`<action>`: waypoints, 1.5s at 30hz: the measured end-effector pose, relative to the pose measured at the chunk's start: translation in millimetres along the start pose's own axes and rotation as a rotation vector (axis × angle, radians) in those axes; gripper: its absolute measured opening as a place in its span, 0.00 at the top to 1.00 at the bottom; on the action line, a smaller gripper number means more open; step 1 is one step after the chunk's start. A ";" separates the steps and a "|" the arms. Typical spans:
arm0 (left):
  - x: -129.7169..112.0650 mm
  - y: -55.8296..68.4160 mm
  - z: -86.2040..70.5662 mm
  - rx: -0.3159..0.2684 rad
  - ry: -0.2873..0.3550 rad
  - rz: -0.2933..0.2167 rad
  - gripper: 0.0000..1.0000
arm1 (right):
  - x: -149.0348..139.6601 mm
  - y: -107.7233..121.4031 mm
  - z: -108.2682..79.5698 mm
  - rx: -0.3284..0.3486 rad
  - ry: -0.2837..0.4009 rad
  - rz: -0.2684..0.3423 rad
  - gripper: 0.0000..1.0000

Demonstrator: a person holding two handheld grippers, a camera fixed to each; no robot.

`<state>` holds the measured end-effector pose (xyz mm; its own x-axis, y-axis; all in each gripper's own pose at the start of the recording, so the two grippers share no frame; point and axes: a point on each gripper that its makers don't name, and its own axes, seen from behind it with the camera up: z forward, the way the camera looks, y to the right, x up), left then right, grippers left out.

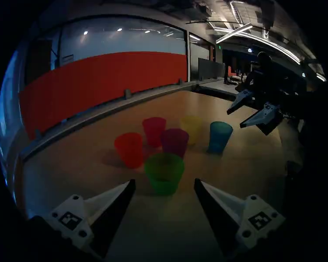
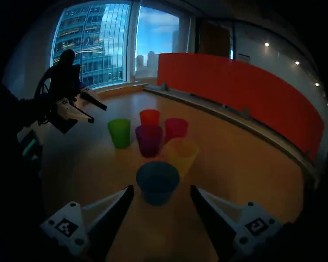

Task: Pour water

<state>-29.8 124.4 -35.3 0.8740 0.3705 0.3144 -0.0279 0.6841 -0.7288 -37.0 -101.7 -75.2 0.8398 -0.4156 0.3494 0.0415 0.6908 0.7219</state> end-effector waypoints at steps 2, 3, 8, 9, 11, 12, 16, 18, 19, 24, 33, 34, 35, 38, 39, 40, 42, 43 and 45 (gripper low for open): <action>-5.5 0.5 3.9 -0.004 -0.012 -0.004 0.00 | -3.9 -0.6 2.7 0.002 -0.004 0.002 0.00; -7.8 0.8 5.7 -0.005 -0.017 -0.004 0.00 | -5.5 -0.9 4.0 0.002 -0.006 0.003 0.00; -17.1 2.7 14.4 -0.010 -0.038 0.001 0.00 | -11.9 -2.8 11.3 0.009 -0.017 0.000 0.00; -18.3 2.8 15.9 -0.010 -0.042 0.002 0.00 | -12.9 -3.3 12.8 0.011 -0.019 -0.001 0.00; -19.8 2.4 18.6 -0.013 -0.047 0.003 0.00 | -14.7 -4.5 16.2 0.015 -0.024 -0.004 0.00; -20.7 2.2 20.0 -0.014 -0.049 0.002 0.00 | -15.4 -5.0 17.9 0.016 -0.026 -0.005 0.00; -24.6 0.4 26.4 -0.017 -0.061 -0.005 0.00 | -17.7 -6.8 25.9 0.023 -0.033 -0.004 0.01; -26.0 -0.7 29.4 -0.017 -0.066 -0.007 0.00 | -18.5 -7.7 29.7 0.028 -0.036 -0.003 0.00; -26.5 -1.1 31.0 -0.018 -0.068 -0.006 0.00 | -19.2 -7.8 31.9 0.029 -0.038 -0.004 0.00; -27.7 -1.3 38.2 -0.024 -0.076 -0.005 0.00 | -20.3 -8.8 42.1 0.035 -0.045 -0.006 0.00; -26.3 -0.1 51.0 -0.039 -0.085 -0.005 0.00 | -16.4 -11.1 59.0 0.050 -0.045 0.004 0.00; -25.8 -0.3 52.0 -0.040 -0.085 -0.004 0.00 | -15.4 -11.2 60.4 0.051 -0.044 0.004 0.00; -25.3 -0.4 52.9 -0.041 -0.085 -0.003 0.00 | -14.5 -11.4 61.7 0.053 -0.043 0.004 0.00; -23.8 -0.2 55.8 -0.045 -0.085 -0.003 0.00 | -12.3 -11.8 64.4 0.055 -0.041 0.001 0.00; -23.3 -0.1 56.8 -0.046 -0.085 -0.002 0.00 | -11.7 -11.9 65.0 0.055 -0.041 0.001 0.00; -22.6 -0.1 57.9 -0.047 -0.084 -0.002 0.00 | -11.2 -11.9 65.5 0.056 -0.040 0.001 0.01; -21.5 0.0 60.0 -0.048 -0.084 -0.001 0.00 | -10.3 -11.9 66.3 0.057 -0.039 0.001 0.00; -21.0 0.0 61.3 -0.048 -0.084 -0.001 0.00 | -10.0 -11.9 66.7 0.058 -0.039 0.001 0.00; -20.1 0.0 63.5 -0.049 -0.083 0.000 0.00 | -9.5 -11.9 67.2 0.058 -0.039 0.001 0.00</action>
<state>-78.1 156.8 -3.0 0.8305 0.4230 0.3623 -0.0023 0.6531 -0.7572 -81.8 -145.8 -46.9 0.8180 -0.4385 0.3722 0.0082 0.6560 0.7547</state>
